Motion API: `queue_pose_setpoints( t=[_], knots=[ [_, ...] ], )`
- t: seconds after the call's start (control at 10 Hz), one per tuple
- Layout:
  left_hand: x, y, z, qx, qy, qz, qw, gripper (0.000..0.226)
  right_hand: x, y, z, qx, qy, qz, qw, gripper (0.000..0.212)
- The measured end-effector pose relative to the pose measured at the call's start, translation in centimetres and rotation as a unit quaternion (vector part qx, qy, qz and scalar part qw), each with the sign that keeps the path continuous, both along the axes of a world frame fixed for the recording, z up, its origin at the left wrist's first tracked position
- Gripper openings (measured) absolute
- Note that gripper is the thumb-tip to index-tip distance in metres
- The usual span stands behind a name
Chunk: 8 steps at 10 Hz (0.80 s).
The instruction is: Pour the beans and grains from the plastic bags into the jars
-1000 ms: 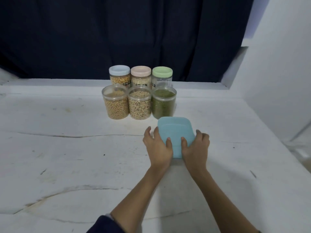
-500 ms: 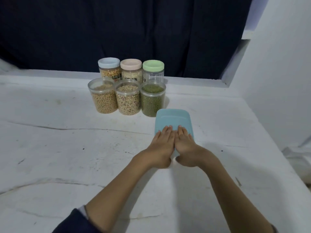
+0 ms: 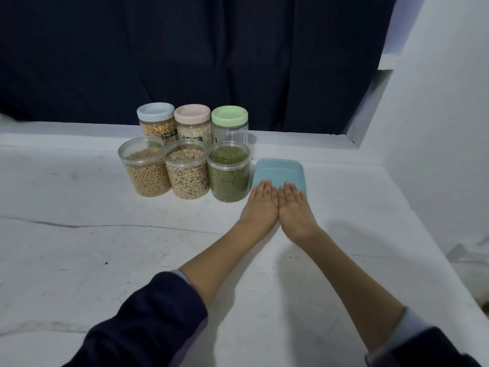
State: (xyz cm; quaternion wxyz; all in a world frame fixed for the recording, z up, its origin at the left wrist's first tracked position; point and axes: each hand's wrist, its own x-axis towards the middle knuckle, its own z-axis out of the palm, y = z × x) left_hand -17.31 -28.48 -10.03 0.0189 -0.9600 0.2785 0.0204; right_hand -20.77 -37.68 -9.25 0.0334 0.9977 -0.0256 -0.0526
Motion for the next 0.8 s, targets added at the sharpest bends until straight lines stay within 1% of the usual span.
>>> queue_pose_setpoints(
  t=[0.2,0.4,0.5,0.6,0.7,0.8],
  knots=[
    [3.6,-2.3,0.6,-0.009,0.014,0.016,1.0,0.055,3.9,-2.1,0.2,0.037,-0.001,-0.01,0.999,0.058],
    [6.0,-3.5,0.5,-0.003,0.018,0.013,1.0,0.056,6.4,-3.2,0.3,0.043,0.008,-0.012,0.999,0.06],
    [6.3,-3.5,0.7,-0.002,0.018,0.003,1.0,0.057,6.8,-3.4,0.2,0.042,-0.003,-0.013,0.999,0.061],
    [6.0,-3.4,0.3,-0.004,-0.013,0.014,1.0,0.058,6.9,-3.4,0.0,0.047,-0.001,-0.023,0.999,0.062],
    [4.5,-2.8,1.3,-0.045,-0.067,0.047,0.996,0.058,7.1,-3.0,0.7,0.03,0.031,-0.027,0.999,0.076],
    [1.6,0.0,0.9,-0.078,-0.147,0.011,0.986,0.058,7.0,-3.6,4.6,0.021,0.073,-0.008,0.997,0.105]
  ],
)
